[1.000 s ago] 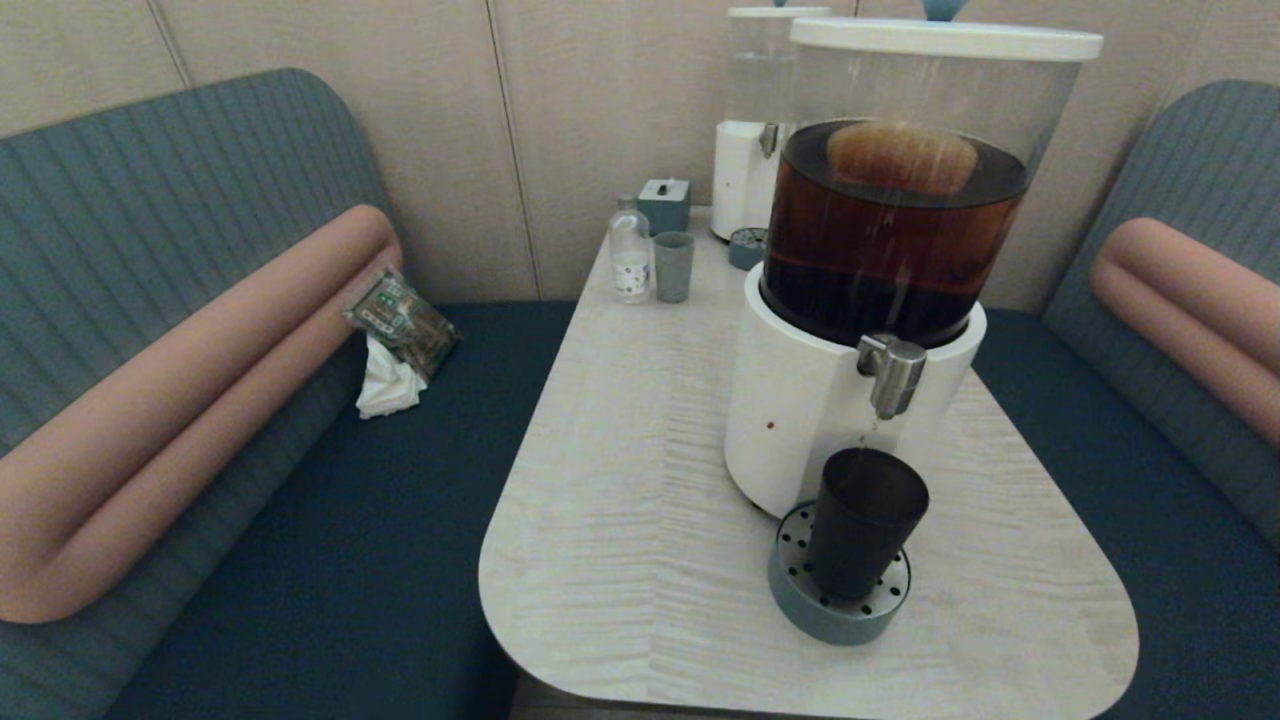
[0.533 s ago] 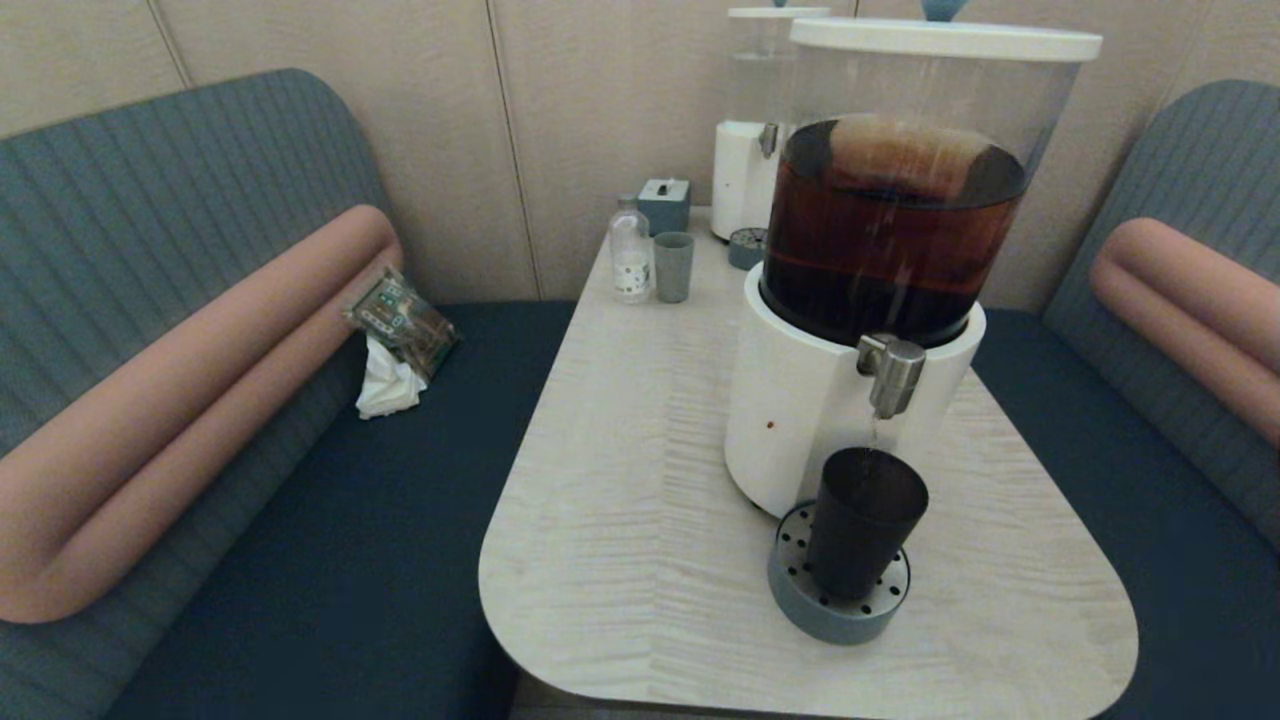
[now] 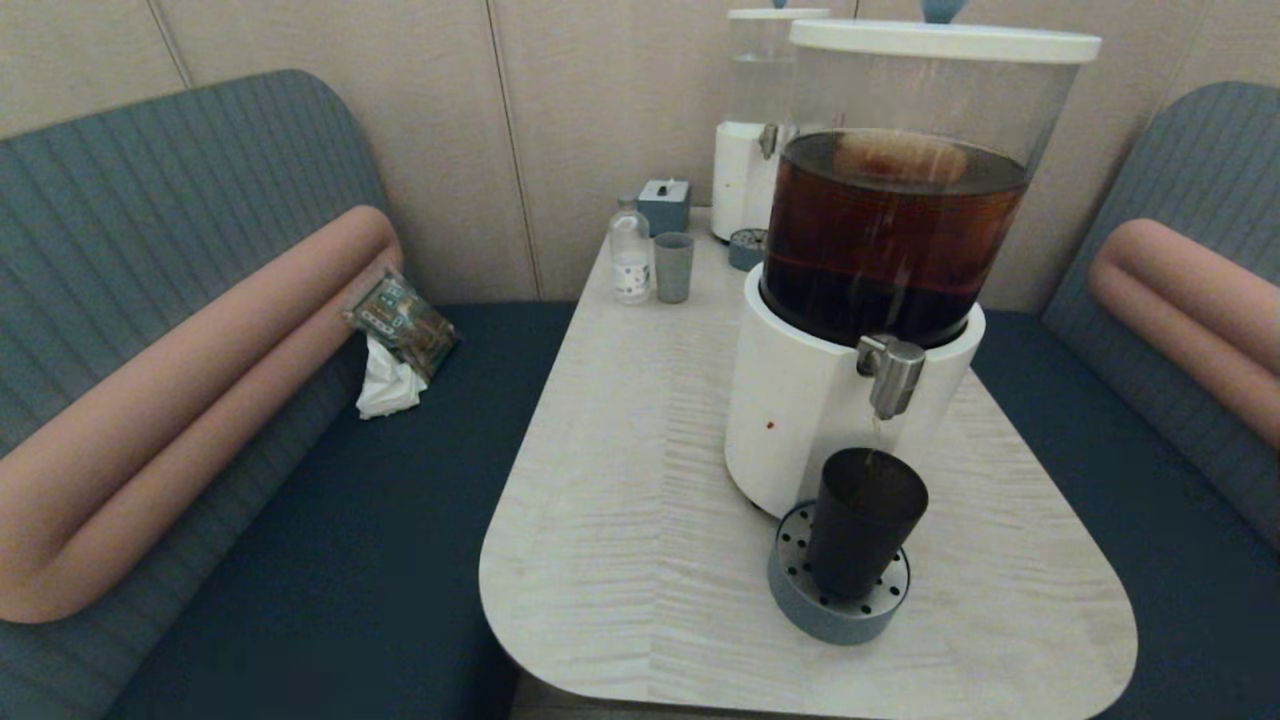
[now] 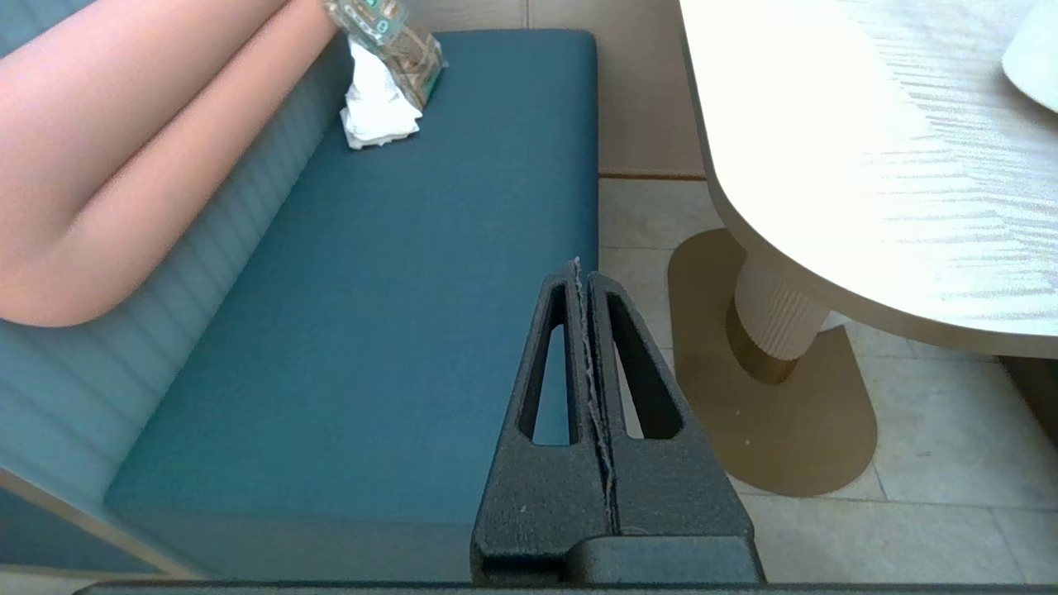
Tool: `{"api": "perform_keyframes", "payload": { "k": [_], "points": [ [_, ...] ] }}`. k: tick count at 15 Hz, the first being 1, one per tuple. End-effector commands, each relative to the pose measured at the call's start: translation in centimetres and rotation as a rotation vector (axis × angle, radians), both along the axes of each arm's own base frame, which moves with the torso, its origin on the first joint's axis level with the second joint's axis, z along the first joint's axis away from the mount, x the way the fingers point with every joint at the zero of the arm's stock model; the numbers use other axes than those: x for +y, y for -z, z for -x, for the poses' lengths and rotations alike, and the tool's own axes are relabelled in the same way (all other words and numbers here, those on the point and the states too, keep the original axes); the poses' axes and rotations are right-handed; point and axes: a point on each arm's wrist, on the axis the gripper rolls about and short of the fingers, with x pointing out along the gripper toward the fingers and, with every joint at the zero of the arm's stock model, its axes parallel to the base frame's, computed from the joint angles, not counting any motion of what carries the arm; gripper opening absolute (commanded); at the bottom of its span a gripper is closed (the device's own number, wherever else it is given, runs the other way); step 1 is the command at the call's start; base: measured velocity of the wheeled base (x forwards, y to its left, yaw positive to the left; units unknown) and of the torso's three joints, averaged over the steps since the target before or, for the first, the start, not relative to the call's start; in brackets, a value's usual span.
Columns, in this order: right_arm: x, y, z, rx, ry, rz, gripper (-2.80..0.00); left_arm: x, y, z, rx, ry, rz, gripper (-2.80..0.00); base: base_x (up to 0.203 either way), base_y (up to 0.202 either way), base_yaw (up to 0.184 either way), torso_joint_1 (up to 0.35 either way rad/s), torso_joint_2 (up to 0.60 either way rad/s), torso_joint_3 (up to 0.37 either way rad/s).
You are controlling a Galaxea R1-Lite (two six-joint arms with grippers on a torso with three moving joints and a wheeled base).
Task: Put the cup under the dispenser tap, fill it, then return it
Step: Turn off the faucet
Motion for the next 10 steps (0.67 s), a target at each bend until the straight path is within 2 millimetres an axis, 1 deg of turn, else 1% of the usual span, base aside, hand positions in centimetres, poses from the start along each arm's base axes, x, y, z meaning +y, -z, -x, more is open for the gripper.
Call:
{"api": "perform_keyframes", "payload": {
  "k": [1,3,4,6,8,10],
  "points": [
    [0.2,0.5,0.0,0.008,0.019,0.000,-2.80,0.0,0.0,0.0,0.001,0.000,0.000,-2.80,0.000,0.000,0.000,0.000,0.00,0.000],
    [0.8,1.3,0.2,-0.038,0.018,0.018,-2.80,0.0,0.0,0.0,0.001,-0.002,0.000,-2.80,0.000,0.000,0.000,0.000,0.00,0.000],
    [0.9,2.0,0.3,-0.064,0.008,0.044,-2.80,0.0,0.0,0.0,0.001,-0.002,0.000,-2.80,0.000,0.000,0.000,0.000,0.00,0.000],
    [0.9,4.2,0.3,-0.091,0.004,0.088,-2.80,0.0,0.0,0.0,0.001,-0.001,0.000,-2.80,0.000,0.000,0.000,0.000,0.00,0.000],
    [0.9,6.3,-0.7,-0.119,0.009,0.102,-2.80,0.0,0.0,0.0,0.001,0.000,0.000,-2.80,0.000,0.000,0.000,0.000,0.00,0.000],
    [0.9,8.7,-2.4,-0.144,0.019,0.111,-2.80,0.0,0.0,0.0,0.001,0.000,0.000,-2.80,0.000,0.000,0.000,0.000,0.00,0.000]
  ]
}}
